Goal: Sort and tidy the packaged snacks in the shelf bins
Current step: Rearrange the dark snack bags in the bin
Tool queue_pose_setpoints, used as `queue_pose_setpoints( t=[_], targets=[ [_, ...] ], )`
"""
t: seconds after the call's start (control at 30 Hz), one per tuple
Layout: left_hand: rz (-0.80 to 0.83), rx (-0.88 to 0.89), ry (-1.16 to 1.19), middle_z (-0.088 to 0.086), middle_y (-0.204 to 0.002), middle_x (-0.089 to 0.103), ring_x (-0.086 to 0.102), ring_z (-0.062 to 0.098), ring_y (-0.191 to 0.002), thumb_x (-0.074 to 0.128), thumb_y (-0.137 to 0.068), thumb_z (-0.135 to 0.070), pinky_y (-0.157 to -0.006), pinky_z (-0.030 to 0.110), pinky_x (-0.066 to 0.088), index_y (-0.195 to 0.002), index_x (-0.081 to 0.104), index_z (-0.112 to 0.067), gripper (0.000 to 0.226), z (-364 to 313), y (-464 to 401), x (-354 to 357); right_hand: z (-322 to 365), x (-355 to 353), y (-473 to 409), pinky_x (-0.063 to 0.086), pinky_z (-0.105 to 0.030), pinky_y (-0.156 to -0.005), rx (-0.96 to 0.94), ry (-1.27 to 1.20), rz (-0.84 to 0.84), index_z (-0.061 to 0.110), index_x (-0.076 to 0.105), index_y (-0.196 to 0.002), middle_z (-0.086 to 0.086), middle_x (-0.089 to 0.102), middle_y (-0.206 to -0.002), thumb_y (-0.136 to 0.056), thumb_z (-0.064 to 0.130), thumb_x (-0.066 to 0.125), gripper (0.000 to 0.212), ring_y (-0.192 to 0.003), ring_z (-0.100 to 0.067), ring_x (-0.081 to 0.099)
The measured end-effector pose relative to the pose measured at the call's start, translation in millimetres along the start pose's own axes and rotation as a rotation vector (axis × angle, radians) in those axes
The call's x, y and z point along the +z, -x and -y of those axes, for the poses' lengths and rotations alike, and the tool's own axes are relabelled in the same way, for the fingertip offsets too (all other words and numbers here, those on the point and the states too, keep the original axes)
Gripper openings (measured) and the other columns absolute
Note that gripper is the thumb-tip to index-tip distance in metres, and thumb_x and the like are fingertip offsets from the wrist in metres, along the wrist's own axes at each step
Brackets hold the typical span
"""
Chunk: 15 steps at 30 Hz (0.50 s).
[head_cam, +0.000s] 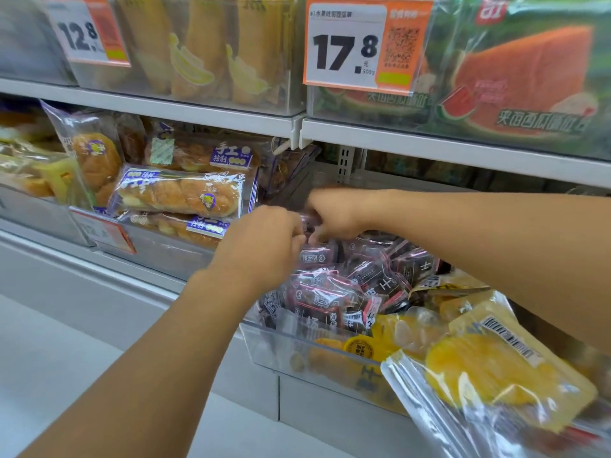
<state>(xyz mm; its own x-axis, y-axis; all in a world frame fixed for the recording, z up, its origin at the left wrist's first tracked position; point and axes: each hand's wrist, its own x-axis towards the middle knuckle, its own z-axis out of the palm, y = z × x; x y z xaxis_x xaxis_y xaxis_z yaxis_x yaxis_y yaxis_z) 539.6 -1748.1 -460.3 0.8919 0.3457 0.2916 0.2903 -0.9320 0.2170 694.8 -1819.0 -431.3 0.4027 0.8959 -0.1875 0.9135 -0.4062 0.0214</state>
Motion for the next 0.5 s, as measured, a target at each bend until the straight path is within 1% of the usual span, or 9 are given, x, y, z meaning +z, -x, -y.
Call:
queue_pose_setpoints(
  t=[0.07, 0.1, 0.13, 0.2, 0.3, 0.37, 0.4, 0.43, 0.5],
  targets=[
    [0.059, 0.025, -0.022, -0.002, -0.092, 0.068, 0.061, 0.023, -0.092, 0.054, -0.096, -0.051, -0.077, 0.041, 0.054, -0.096, 0.068, -0.025, 0.029, 3, 7, 2, -3, 2, 5, 0.037, -0.028, -0.053, -0.021, -0.025, -0.118, 0.019, 0.048, -0.08, -0.002, 0.054, -0.075, -0.093, 0.031, 0.07, 0.029, -0.063, -0.015, 0.051],
    [0.079, 0.036, -0.006, -0.003, -0.094, 0.069, 0.061, 0.021, -0.093, 0.058, -0.093, -0.055, -0.078, 0.041, 0.054, -0.101, 0.069, -0.027, 0.031, 6, 9, 1, -3, 5, 5, 0.041, -0.03, -0.056, -0.024, -0.043, -0.134, 0.018, 0.05, -0.085, -0.003, 0.056, -0.079, -0.092, 0.032, 0.07, 0.025, -0.067, -0.016, 0.054],
    [0.105, 0.037, 0.018, -0.005, -0.096, 0.07, 0.062, 0.02, -0.094, 0.065, -0.09, -0.053, -0.08, 0.041, 0.054, -0.105, 0.069, -0.03, 0.029, 6, 10, -1, -1, 8, 5, 0.047, -0.033, -0.062, -0.01, -0.04, -0.113, 0.015, 0.055, -0.095, -0.005, 0.058, -0.084, -0.091, 0.035, 0.071, 0.026, -0.073, -0.019, 0.058],
    [0.118, 0.024, 0.056, -0.006, -0.096, 0.069, 0.062, 0.02, -0.093, 0.074, -0.086, -0.045, -0.082, 0.04, 0.054, -0.105, 0.069, -0.034, 0.022, 6, 11, -3, 1, 11, 2, 0.052, -0.037, -0.072, 0.036, -0.018, -0.024, 0.008, 0.058, -0.11, -0.008, 0.064, -0.093, -0.09, 0.041, 0.071, 0.041, -0.079, -0.023, 0.061],
    [0.098, -0.03, 0.093, -0.007, -0.095, 0.066, 0.061, 0.019, -0.088, 0.079, -0.084, -0.036, -0.08, 0.036, 0.053, -0.102, 0.072, -0.036, 0.019, 2, 7, -3, 5, -4, 12, 0.049, -0.033, -0.07, 0.072, -0.015, 0.032, 0.002, 0.062, -0.112, -0.009, 0.066, -0.098, -0.095, 0.05, 0.061, 0.05, -0.082, -0.022, 0.06],
    [0.076, -0.04, 0.076, -0.004, -0.096, 0.066, 0.061, 0.02, -0.091, 0.082, -0.08, -0.035, -0.078, 0.036, 0.053, -0.098, 0.074, -0.035, 0.019, 1, 4, -2, 5, -16, 25, 0.043, -0.031, -0.06, 0.036, -0.123, -0.125, 0.002, 0.065, -0.103, -0.008, 0.065, -0.087, -0.099, 0.039, 0.057, 0.039, -0.073, -0.02, 0.057],
    [0.045, -0.019, 0.043, -0.004, -0.098, 0.065, 0.059, 0.021, -0.095, 0.083, -0.079, -0.035, -0.078, 0.037, 0.052, -0.095, 0.075, -0.035, 0.017, 2, 2, -1, 6, -20, 32, 0.044, -0.033, -0.059, 0.0, -0.189, -0.203, 0.002, 0.068, -0.097, -0.007, 0.066, -0.082, -0.098, 0.031, 0.058, 0.031, -0.071, -0.02, 0.058],
    [0.007, 0.008, 0.005, -0.004, -0.101, 0.063, 0.056, 0.022, -0.099, 0.083, -0.08, -0.033, -0.078, 0.038, 0.05, -0.092, 0.076, -0.036, 0.014, 2, 0, -1, 7, -23, 38, 0.049, -0.033, -0.06, -0.034, -0.272, -0.205, 0.004, 0.071, -0.091, -0.006, 0.069, -0.08, -0.094, 0.025, 0.06, 0.024, -0.071, -0.019, 0.062],
    [-0.044, 0.051, -0.04, -0.005, -0.104, 0.059, 0.049, 0.024, -0.1, 0.078, -0.085, -0.024, -0.077, 0.041, 0.047, -0.091, 0.076, -0.036, 0.014, 1, -3, -2, 11, -25, 51, 0.06, -0.033, -0.065, -0.058, -0.447, 0.038, 0.008, 0.073, -0.093, -0.006, 0.073, -0.083, -0.089, 0.019, 0.065, 0.014, -0.073, -0.015, 0.071]
  ],
)
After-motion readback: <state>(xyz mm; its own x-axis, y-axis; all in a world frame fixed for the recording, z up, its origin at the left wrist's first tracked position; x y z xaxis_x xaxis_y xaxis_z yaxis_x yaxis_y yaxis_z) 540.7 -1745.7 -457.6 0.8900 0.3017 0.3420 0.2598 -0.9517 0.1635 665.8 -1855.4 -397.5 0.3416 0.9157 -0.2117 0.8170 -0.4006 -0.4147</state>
